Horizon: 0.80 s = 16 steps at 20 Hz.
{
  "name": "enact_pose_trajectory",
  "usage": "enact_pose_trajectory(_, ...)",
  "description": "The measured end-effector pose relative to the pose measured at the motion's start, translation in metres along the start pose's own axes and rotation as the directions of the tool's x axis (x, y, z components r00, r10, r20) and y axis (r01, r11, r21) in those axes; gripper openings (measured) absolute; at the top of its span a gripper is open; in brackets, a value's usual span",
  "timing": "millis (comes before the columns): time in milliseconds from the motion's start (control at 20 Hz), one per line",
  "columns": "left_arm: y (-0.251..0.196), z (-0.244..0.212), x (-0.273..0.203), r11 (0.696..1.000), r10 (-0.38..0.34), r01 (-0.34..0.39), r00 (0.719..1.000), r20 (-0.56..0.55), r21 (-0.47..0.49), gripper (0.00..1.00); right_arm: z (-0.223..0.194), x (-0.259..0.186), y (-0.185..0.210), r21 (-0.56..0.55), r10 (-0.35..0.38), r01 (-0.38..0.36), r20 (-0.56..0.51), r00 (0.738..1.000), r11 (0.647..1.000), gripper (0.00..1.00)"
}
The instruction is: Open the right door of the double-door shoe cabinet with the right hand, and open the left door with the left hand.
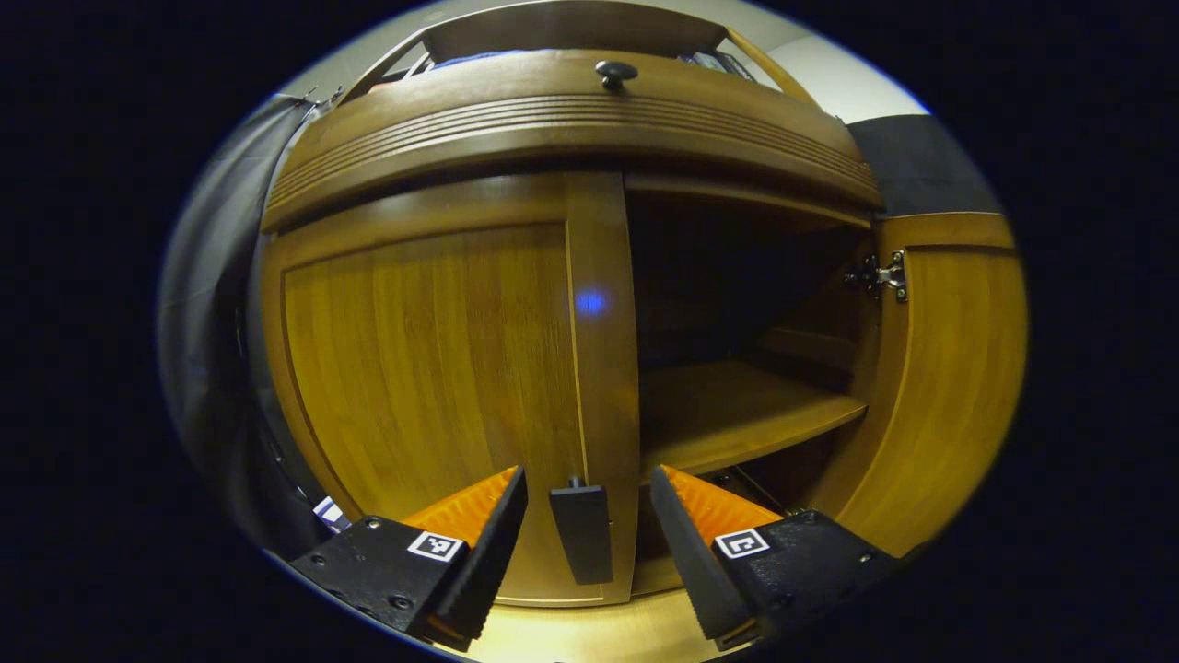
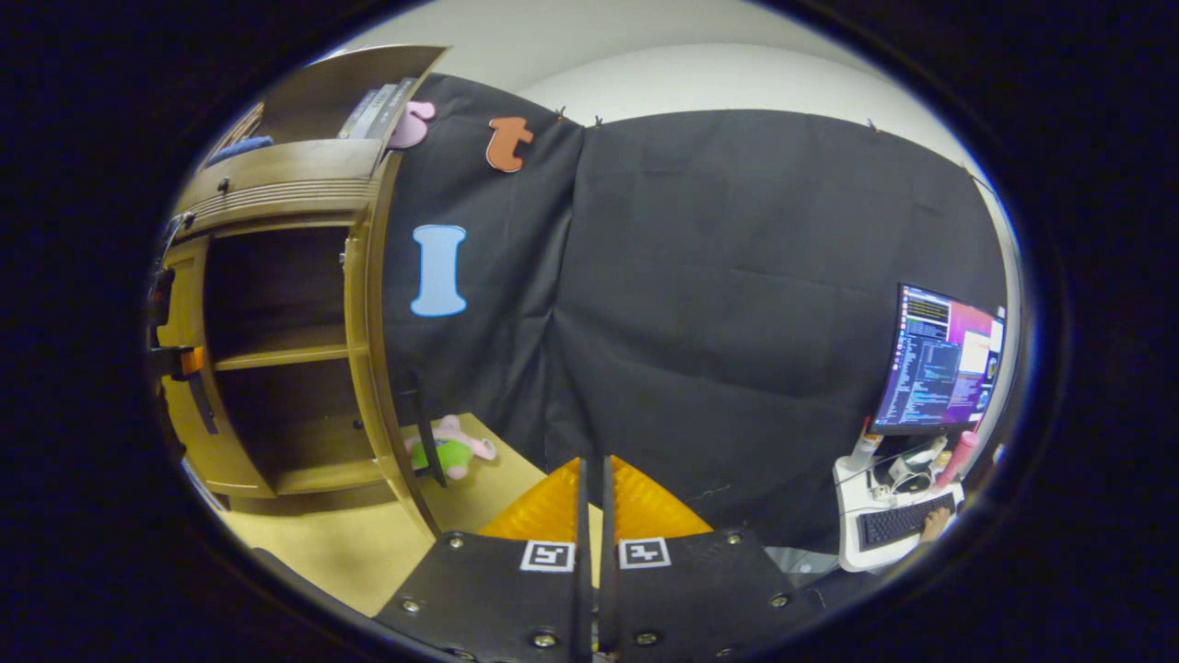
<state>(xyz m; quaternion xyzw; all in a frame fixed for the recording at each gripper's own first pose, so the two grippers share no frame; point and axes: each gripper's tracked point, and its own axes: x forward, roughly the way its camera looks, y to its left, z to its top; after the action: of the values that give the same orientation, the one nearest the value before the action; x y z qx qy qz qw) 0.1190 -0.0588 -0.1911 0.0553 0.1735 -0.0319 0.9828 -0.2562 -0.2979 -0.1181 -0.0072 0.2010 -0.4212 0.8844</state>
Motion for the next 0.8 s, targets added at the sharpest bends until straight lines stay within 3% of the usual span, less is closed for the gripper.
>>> enact_pose_trajectory(250, 0.003, -0.014, 0.005, 1.0, 0.01, -0.011, 0.999, -0.043, -0.025, 0.59, -0.006, 0.0, 0.002, -0.003, 0.01, -0.01, -0.009, 1.0, 1.0, 0.04)
enact_pose_trajectory(400, 0.005, -0.014, 0.005, 0.998, -0.009, 0.006, 0.999, -0.035, -0.066, 0.35, -0.007, 0.001, 0.008, -0.005, 0.034, -0.034, -0.012, 0.999, 0.999, 0.04)
enact_pose_trajectory(800, 0.004, -0.018, -0.02, 0.993, -0.048, 0.044, 0.998, -0.03, -0.111, 0.33, -0.004, 0.004, 0.036, -0.039, 0.139, -0.139, -0.003, 0.99, 0.99, 0.04)
